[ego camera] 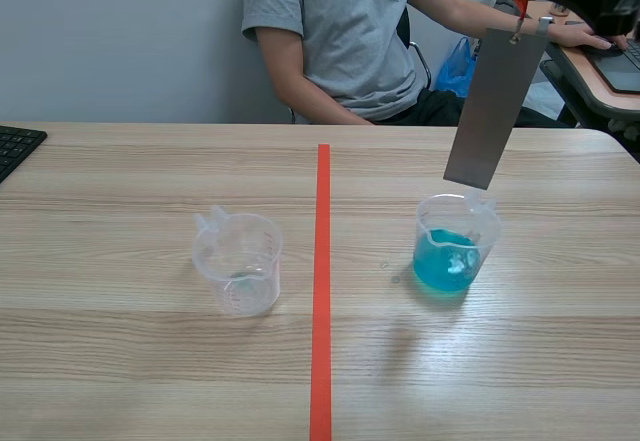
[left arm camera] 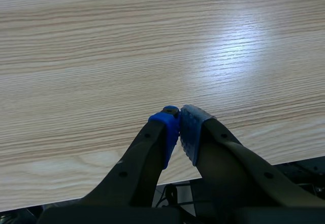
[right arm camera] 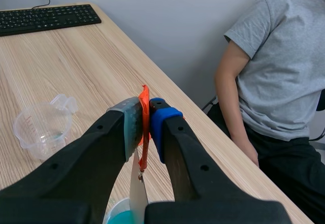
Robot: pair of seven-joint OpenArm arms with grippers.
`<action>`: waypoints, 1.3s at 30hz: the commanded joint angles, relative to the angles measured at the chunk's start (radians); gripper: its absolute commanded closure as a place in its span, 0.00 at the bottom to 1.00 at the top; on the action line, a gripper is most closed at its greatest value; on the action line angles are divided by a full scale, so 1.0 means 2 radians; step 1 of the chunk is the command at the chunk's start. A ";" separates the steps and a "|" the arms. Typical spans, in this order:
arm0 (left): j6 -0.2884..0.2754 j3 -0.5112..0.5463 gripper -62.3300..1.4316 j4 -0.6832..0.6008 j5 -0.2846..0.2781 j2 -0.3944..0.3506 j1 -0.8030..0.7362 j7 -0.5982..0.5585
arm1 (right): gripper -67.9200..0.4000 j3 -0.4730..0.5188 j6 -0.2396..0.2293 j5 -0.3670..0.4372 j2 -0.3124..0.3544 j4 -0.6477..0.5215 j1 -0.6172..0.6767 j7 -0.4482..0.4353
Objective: Do the redox reaction experiment.
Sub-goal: 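Raise the plate and point at it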
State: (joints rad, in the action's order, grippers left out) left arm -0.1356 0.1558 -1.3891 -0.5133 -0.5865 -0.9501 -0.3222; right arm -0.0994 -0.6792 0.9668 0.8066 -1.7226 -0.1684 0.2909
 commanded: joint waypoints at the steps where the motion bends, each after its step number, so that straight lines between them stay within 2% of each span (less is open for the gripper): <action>1: -0.013 0.001 0.90 -0.003 0.000 -0.021 0.002 -0.011 | 0.98 0.011 0.003 0.007 0.011 -0.008 -0.009 -0.010; 10: -0.090 0.001 0.90 -0.037 0.000 -0.105 0.017 -0.013 | 0.98 0.011 0.003 0.007 0.011 -0.008 -0.008 -0.008; 15: -0.145 -0.007 0.90 -0.047 0.000 -0.148 0.072 -0.012 | 0.98 0.011 0.003 0.007 0.011 -0.008 -0.007 -0.005; 19: -0.168 -0.042 0.90 -0.052 -0.001 -0.180 0.139 -0.012 | 0.98 0.011 0.003 0.007 0.011 -0.008 -0.007 -0.002; 24: -0.170 -0.126 0.90 -0.055 -0.002 -0.196 0.255 -0.011 | 0.98 0.011 0.002 0.007 0.011 -0.008 -0.007 -0.002; 29: -0.169 -0.248 0.91 -0.055 -0.001 -0.188 0.385 0.010 | 0.98 0.011 0.002 0.007 0.011 -0.008 -0.007 -0.002; 34: -0.138 -0.377 0.90 -0.051 -0.001 -0.151 0.512 0.062 | 0.98 0.011 0.002 0.007 0.010 -0.008 -0.007 -0.002; 39: -0.108 -0.485 0.90 -0.010 -0.001 -0.088 0.617 0.096 | 0.98 0.011 0.002 0.007 0.010 -0.008 -0.007 -0.003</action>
State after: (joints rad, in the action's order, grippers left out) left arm -0.3595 -0.8284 -1.4258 -0.5060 -0.7803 0.2787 -0.1207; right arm -0.0994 -0.6769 0.9695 0.8066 -1.7226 -0.1680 0.2977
